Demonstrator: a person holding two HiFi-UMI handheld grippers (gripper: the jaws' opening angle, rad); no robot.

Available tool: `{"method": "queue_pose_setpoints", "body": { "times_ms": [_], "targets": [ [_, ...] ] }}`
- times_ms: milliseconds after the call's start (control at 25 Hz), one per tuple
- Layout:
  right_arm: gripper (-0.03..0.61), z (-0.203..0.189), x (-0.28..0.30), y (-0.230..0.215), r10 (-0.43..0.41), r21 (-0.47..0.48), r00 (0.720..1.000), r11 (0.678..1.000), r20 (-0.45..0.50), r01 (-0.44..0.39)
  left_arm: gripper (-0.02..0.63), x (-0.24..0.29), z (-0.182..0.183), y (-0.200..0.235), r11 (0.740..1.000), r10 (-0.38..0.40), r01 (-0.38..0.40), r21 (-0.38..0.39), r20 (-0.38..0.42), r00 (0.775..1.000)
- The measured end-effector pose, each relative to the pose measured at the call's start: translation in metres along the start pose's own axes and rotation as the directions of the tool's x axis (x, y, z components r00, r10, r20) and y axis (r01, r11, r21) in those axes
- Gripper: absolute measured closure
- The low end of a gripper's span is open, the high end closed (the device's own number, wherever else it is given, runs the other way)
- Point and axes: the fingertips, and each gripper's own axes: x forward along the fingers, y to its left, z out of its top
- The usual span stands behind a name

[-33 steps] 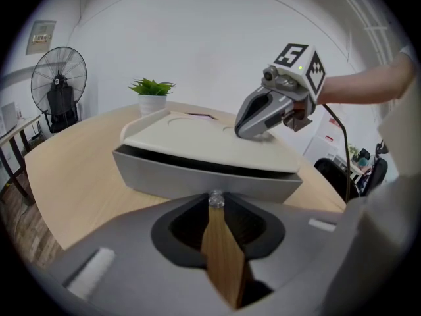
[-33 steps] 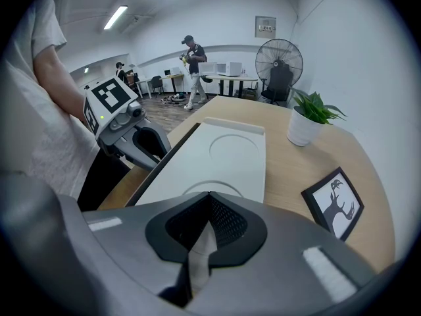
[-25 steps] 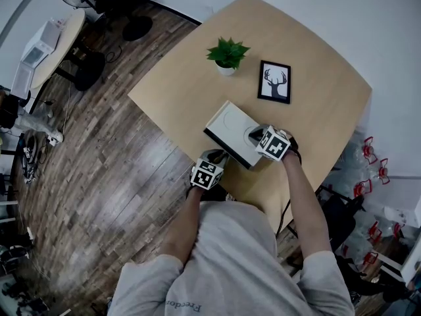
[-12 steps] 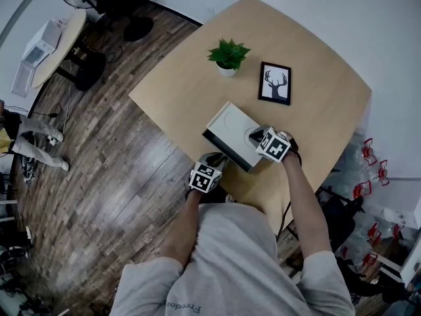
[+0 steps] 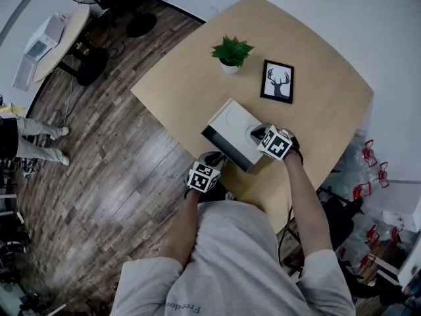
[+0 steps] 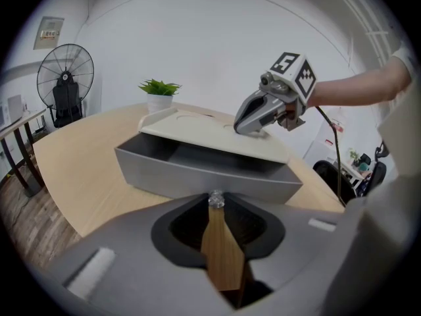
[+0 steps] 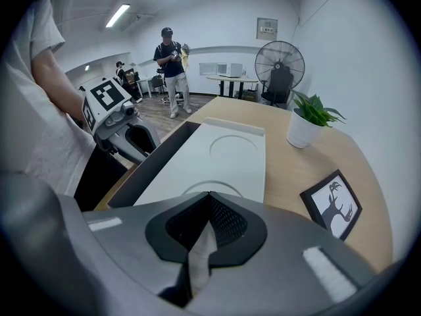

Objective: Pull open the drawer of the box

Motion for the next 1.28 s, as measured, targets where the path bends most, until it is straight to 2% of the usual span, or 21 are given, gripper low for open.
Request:
{"method": "queue_pose_setpoints", "body": {
  "times_ms": [1280],
  "targets": [
    [0.576,0.002,-0.002,-0.001,-0.001,-0.012,1.000,1.000,0.001,0.001,0.483,-0.020,-0.020,0.003,1.000,0.016,-0.016,-0.004,-0.014,1.000]
  ]
}}
